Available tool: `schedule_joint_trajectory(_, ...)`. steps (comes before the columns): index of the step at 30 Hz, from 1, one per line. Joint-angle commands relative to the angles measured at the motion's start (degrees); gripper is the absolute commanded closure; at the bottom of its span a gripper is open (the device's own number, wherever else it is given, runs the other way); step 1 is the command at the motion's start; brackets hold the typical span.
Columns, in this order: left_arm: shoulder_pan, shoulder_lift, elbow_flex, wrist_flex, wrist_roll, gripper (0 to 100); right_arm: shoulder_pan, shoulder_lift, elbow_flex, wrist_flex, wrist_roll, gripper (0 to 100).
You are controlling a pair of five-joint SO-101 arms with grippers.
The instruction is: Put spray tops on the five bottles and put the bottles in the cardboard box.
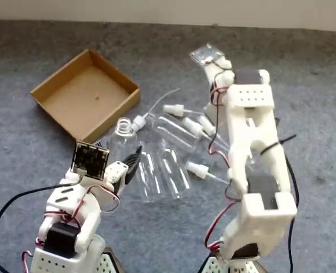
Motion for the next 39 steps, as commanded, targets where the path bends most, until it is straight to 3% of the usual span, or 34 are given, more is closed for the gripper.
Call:
schedule_joint_trajectory(1, -0.1, 0.7, -0.4, -1.3, 0.4, 85, -0.9, 5.8, -9.3, 0.7, 2.6, 82.5)
schedule_joint_trajectory(4, -0.1, 0.6, 0.0, -1.4, 0.4, 85, -0.9, 11.3, -13.6, 2.1, 6.0, 82.5)
schedule_joint_trajectory(13, -0.1, -0.3, 0.1, -1.3, 0.4, 85, -0.8, 23.0, -25.4, 3.3, 6.3, 82.2)
schedule_joint_trajectory(22, 0.0, -0.4, 2.3, -1.5, 0.3, 85, -1.6, 27.6, -34.6, 11.8, 6.3, 81.0)
schedule_joint_trajectory(26, 0.0, -0.4, 2.3, -1.5, 0.3, 85, -2.5, 28.8, -36.0, 13.3, 6.1, 76.0)
schedule_joint_trajectory(39, 0.0, -0.4, 2.4, -1.5, 0.3, 85, -3.0, 29.2, -35.4, 12.1, 5.8, 76.0)
